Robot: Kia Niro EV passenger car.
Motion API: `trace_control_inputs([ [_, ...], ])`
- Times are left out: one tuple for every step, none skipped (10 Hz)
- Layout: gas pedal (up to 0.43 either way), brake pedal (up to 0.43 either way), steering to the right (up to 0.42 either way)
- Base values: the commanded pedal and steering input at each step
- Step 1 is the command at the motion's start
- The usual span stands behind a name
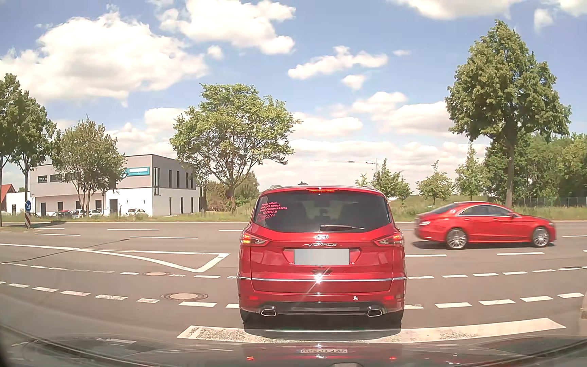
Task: Follow the waypoints while adhering to traffic rules and regulations
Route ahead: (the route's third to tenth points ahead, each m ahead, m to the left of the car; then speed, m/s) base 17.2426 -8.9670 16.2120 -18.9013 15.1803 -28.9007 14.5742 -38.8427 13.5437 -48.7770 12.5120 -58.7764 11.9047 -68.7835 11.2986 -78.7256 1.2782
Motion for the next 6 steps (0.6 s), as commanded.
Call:
trace_control_inputs([
  [0.0,0.268,0.023],
  [0.0,0.274,0.023],
  [0.0,0.274,0.023],
  [0.0,0.274,0.023],
  [0.0,0.274,0.023],
  [0.0,0.268,0.023],
])
